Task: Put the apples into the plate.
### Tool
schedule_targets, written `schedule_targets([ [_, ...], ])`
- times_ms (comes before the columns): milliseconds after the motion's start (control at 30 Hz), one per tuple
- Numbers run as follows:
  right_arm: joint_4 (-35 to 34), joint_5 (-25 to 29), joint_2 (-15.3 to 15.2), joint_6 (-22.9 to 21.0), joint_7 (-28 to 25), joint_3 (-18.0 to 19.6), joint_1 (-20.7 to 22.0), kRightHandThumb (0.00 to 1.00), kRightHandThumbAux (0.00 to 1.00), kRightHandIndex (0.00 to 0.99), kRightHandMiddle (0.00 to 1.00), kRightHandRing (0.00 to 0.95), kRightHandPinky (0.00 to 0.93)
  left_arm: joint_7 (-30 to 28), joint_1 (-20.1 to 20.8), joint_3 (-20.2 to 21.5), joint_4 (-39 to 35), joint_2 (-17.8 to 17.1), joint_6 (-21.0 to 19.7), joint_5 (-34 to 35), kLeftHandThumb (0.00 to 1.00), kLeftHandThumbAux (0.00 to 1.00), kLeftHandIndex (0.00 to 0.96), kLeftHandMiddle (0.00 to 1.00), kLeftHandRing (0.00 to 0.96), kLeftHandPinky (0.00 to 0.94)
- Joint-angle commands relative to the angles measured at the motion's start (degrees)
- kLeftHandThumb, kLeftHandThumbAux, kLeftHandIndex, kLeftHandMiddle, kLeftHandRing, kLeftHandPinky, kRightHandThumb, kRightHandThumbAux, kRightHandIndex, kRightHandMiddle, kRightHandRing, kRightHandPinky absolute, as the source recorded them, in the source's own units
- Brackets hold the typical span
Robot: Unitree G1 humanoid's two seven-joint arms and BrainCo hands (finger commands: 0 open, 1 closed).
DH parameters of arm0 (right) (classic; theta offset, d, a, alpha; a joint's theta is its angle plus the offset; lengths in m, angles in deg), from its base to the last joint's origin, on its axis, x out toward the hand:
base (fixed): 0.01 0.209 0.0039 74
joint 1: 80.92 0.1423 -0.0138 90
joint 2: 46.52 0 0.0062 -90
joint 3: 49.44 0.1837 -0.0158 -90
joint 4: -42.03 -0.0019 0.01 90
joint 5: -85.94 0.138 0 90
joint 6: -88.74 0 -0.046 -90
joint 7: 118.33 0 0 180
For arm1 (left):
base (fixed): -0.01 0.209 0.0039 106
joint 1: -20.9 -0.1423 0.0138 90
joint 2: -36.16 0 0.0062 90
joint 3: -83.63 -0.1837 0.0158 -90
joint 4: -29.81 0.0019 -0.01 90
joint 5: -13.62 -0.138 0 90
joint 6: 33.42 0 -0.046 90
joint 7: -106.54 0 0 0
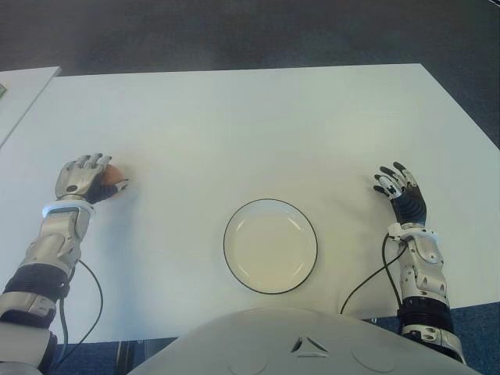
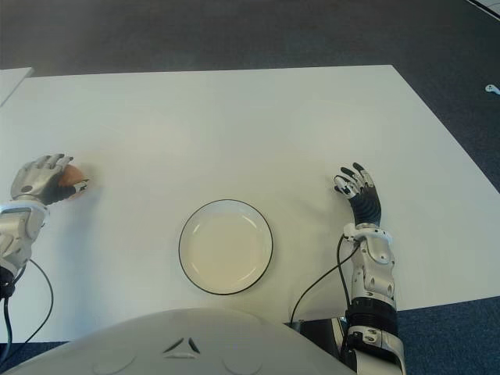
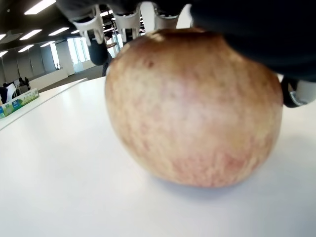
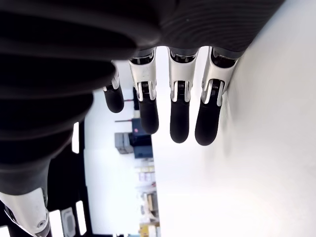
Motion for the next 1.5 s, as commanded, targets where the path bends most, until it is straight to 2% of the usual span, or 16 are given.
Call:
schedule_targets([
  [33,2.4,0.3,0.5,-2.3,0.4,0.4,-1.0,0.258,0.651,0.125,0.263,0.275,0.301,0.1,-0.3,-1.4,3.2,1.3,1.1,1.1,0.298,0.217,0.000,0.000,0.000,0.000],
  [167,2.3,0.3,0.5,-2.7,0.6,0.5,-1.0,0.266,0.648,0.130,0.264,0.279,0.301,0.8,0.1,-1.8,5.0,1.2,1.6,1.2,0.292,0.219,0.000,0.000,0.000,0.000],
  [367,2.9,0.0,0.9,-0.6,0.6,0.4,-0.6,0.279,0.654,0.134,0.281,0.289,0.293,1.6,1.0,-2.8,7.6,1.2,1.7,1.3,0.281,0.228,0.000,0.000,0.000,0.000],
  [533,1.7,-0.3,0.2,-1.9,0.1,-0.1,-1.3,0.266,0.654,0.117,0.252,0.264,0.259,2.3,1.7,-3.5,10.0,1.1,1.9,1.5,0.284,0.240,0.000,0.000,0.000,0.000],
  [700,1.7,0.1,0.6,-1.0,0.1,0.2,-1.3,0.246,0.654,0.127,0.270,0.276,0.287,3.4,2.2,-3.9,11.9,1.3,2.1,1.6,0.290,0.253,0.000,0.000,0.000,0.000],
  [833,3.2,-0.4,0.1,-1.3,0.6,0.3,-0.7,0.240,0.655,0.128,0.275,0.276,0.277,5.1,2.5,-4.2,13.8,1.8,2.5,1.9,0.292,0.262,0.000,0.000,0.000,0.000],
  [1033,2.4,-0.1,-0.2,-2.0,0.4,0.3,-0.9,0.236,0.649,0.127,0.274,0.285,0.300,10.5,4.3,-5.7,21.8,2.7,5.0,1.7,0.280,0.287,0.000,0.000,0.000,0.000],
  [1233,2.5,0.1,-0.5,-1.9,0.3,0.5,-0.7,0.243,0.641,0.132,0.283,0.299,0.316,13.0,5.1,-6.7,24.1,2.9,6.4,2.1,0.278,0.310,0.003,0.000,0.000,0.003],
  [1333,2.4,0.1,-0.5,-2.5,0.4,0.5,-0.6,0.246,0.632,0.134,0.286,0.305,0.320,13.9,5.3,-6.9,24.9,3.0,7.0,2.5,0.311,0.341,0.058,0.068,0.055,0.074],
  [1367,2.4,0.2,-0.6,-2.6,0.3,0.5,-0.6,0.248,0.633,0.134,0.287,0.306,0.320,14.8,6.7,-7.4,28.6,3.8,7.8,2.4,0.350,0.356,0.105,0.129,0.112,0.134],
  [1400,2.4,0.2,-0.6,-2.7,0.3,0.5,-0.6,0.254,0.637,0.135,0.288,0.307,0.319,15.6,7.8,-7.8,31.4,4.3,8.5,2.4,0.439,0.387,0.199,0.276,0.268,0.268],
  [1433,2.4,0.3,-0.6,-2.7,0.2,0.6,-0.5,0.258,0.639,0.135,0.288,0.307,0.318,16.1,8.6,-8.2,33.4,4.7,9.0,2.4,0.497,0.407,0.260,0.371,0.369,0.355],
  [1467,2.4,0.3,-0.6,-2.8,0.2,0.6,-0.5,0.259,0.639,0.135,0.288,0.307,0.318,16.6,9.4,-8.6,35.3,5.0,9.4,2.3,0.518,0.414,0.282,0.405,0.405,0.386],
  [1500,2.2,0.2,-0.6,-2.8,0.2,0.5,-0.6,0.262,0.641,0.135,0.288,0.307,0.317,17.2,9.4,-9.2,35.4,4.9,9.0,1.9,0.561,0.433,0.328,0.474,0.480,0.454],
])
